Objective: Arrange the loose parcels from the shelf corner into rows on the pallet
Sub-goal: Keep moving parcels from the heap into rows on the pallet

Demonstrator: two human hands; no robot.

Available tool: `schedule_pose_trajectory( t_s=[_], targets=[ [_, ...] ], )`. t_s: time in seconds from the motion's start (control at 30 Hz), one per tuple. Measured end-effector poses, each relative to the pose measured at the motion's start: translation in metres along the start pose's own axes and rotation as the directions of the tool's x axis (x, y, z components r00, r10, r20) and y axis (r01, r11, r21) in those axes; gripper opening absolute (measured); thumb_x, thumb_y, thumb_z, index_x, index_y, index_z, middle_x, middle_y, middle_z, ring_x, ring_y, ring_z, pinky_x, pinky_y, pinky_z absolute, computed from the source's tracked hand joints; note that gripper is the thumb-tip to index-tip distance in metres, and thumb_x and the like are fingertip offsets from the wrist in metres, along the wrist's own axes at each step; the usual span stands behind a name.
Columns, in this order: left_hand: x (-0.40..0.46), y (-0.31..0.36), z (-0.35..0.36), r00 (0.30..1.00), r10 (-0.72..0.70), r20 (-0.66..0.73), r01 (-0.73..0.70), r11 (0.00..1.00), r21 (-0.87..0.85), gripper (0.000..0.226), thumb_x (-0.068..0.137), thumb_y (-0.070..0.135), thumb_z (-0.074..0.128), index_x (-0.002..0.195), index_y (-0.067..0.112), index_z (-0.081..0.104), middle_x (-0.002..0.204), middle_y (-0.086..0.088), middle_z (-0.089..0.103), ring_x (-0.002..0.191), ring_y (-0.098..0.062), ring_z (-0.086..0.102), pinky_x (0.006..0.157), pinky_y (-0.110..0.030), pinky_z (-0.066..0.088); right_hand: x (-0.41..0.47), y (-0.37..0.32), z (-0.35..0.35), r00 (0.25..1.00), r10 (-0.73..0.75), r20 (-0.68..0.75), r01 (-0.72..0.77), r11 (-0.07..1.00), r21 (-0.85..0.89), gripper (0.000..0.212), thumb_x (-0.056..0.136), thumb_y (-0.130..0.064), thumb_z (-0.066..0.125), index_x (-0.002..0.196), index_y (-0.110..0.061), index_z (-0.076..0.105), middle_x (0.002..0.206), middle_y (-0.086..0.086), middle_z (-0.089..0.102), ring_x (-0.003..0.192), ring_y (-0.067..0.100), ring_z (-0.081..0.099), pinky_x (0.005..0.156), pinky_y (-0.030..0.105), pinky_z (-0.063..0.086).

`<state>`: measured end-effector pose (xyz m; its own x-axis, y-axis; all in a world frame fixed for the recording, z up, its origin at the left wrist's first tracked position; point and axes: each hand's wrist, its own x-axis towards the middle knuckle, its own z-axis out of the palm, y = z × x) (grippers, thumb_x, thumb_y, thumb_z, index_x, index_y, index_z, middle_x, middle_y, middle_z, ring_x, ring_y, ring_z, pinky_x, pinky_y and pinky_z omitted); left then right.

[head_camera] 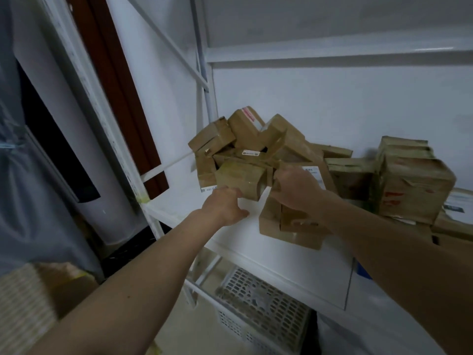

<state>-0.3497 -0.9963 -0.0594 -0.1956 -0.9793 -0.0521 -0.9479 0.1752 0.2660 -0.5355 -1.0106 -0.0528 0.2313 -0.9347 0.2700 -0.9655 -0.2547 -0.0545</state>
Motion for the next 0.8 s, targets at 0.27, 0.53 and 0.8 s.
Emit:
schedule_pose_trajectory(
  t_s=[0.27, 0.53, 0.8],
  targets=[
    [0.079, 0.031, 0.002, 0.935, 0.154, 0.319, -0.051, 0.95, -0.309, 0.094, 0.073, 0.044, 0.079, 0.148, 0.022, 0.027, 0.151, 0.0, 0.034, 0.138, -0.023, 0.035, 0.103, -0.025, 0.034, 0.029, 0.073, 0.011, 0.874, 0.46, 0.157, -0.461, 0.887, -0.028, 0.071, 0.089, -0.052, 0.052, 0.139, -0.006, 0.031, 0.141, 0.02, 0.038, 0.129, 0.038, 0.038, 0.106, 0.05, 0.033],
    [0.126, 0.066, 0.018, 0.74, 0.284, 0.61, -0.131, 0.95, -0.284, 0.096, 0.063, 0.032, 0.088, 0.145, 0.022, 0.038, 0.143, 0.003, 0.048, 0.133, -0.019, 0.042, 0.113, -0.039, 0.033, 0.034, 0.098, 0.023, 0.771, 0.565, 0.295, -0.604, 0.795, 0.056, 0.079, 0.091, -0.058, 0.042, 0.146, -0.006, 0.019, 0.136, 0.013, 0.049, 0.117, 0.03, 0.053, 0.092, 0.042, 0.044],
    [0.121, 0.058, 0.01, 0.693, 0.38, 0.612, -0.122, 0.9, -0.419, 0.097, 0.063, 0.018, 0.089, 0.144, 0.022, 0.036, 0.139, 0.003, 0.05, 0.128, -0.016, 0.047, 0.108, -0.035, 0.041, 0.04, 0.086, 0.014, 0.8, 0.54, 0.26, -0.577, 0.811, 0.09, 0.067, 0.092, -0.054, 0.046, 0.136, -0.005, 0.035, 0.126, 0.01, 0.057, 0.11, 0.028, 0.058, 0.092, 0.043, 0.048]
  ],
)
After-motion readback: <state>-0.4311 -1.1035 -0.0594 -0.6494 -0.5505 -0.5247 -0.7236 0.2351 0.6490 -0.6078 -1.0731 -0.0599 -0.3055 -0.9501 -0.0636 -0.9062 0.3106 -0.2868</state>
